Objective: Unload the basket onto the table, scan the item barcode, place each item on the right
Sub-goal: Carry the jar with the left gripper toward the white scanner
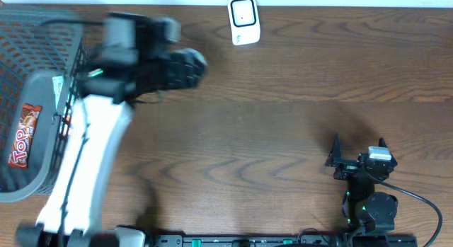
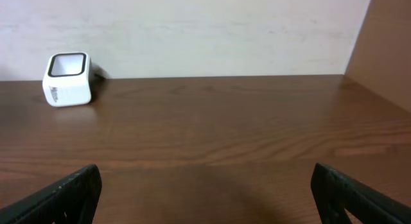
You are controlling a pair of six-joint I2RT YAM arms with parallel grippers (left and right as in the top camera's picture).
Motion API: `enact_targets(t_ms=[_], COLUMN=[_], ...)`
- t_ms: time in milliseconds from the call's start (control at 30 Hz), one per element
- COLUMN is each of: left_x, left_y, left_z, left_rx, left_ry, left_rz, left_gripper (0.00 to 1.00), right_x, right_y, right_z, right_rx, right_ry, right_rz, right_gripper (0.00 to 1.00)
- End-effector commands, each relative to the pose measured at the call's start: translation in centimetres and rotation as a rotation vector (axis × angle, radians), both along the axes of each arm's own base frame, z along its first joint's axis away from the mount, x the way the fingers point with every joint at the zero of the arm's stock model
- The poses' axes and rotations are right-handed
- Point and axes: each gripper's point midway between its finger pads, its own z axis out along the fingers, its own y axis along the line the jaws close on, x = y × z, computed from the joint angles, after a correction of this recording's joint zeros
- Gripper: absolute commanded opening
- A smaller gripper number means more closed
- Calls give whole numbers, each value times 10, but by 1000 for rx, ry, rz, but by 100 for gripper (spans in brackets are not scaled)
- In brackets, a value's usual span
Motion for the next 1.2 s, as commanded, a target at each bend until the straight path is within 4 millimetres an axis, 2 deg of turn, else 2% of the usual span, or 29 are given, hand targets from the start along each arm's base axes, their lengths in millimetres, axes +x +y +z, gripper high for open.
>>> enact_targets(t_ms=[0, 33, 167, 200, 300, 633, 900, 1100, 1167], left_x=[-3, -7, -15, -20, -26, -24, -19, -13, -13], left_y=[-33, -41, -52, -55, -58, -57, -19, 3, 3], left_z=[-41, -66, -107, -123, -142, -188, -226, -234, -234], left_rx=[128, 158, 226, 257, 295, 338, 563, 702, 704], left_ry=[20, 81, 152, 165, 170, 216, 312, 335, 328], left_rz=[-238, -298, -452, -541, -666, -783, -755, -736, -745], left_gripper=[69, 69, 69, 68, 69, 70, 71, 71, 77], right_x=[0, 0, 0, 0, 0, 0, 0, 0, 0], right_y=[2, 2, 2, 2, 2, 2, 2, 2, 2], right_z=[-1, -1, -1, -1, -1, -1, -1, -1, -1], right_rx=[-11, -11, -11, -11, -11, -11, -11, -11, -11], right_ry=[3, 4, 3, 3, 3, 3, 3, 3, 3], right_rz=[9, 9, 9, 9, 9, 9, 9, 9, 9], right_gripper=[99, 99, 99, 99, 99, 99, 99, 99, 99])
